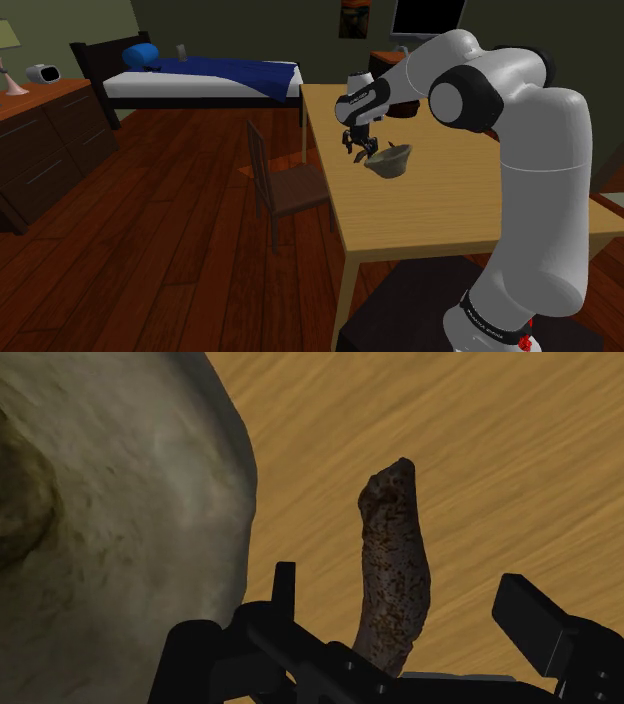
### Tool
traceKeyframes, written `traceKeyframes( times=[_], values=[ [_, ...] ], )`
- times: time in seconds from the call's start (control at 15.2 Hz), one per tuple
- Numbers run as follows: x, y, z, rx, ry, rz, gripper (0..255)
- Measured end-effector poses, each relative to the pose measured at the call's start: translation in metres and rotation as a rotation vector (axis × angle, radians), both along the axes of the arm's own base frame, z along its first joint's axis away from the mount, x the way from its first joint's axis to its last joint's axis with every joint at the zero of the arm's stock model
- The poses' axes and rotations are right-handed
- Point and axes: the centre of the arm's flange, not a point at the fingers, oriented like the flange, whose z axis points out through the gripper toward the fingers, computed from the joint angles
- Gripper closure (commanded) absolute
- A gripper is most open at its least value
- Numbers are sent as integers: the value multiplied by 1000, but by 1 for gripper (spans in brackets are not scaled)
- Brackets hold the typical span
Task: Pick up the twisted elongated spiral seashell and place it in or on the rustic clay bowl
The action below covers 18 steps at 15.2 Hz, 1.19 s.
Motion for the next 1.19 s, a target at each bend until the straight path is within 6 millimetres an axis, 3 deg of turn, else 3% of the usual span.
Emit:
traceKeyframes(
  times=[0.07, 0.73, 1.19],
  values=[
    [0, 0, 0, 0, 0, 0, 255],
    [0, 0, 0, 0, 0, 0, 255],
    [0, 0, 31, 1, 2, -1, 255]
  ],
)
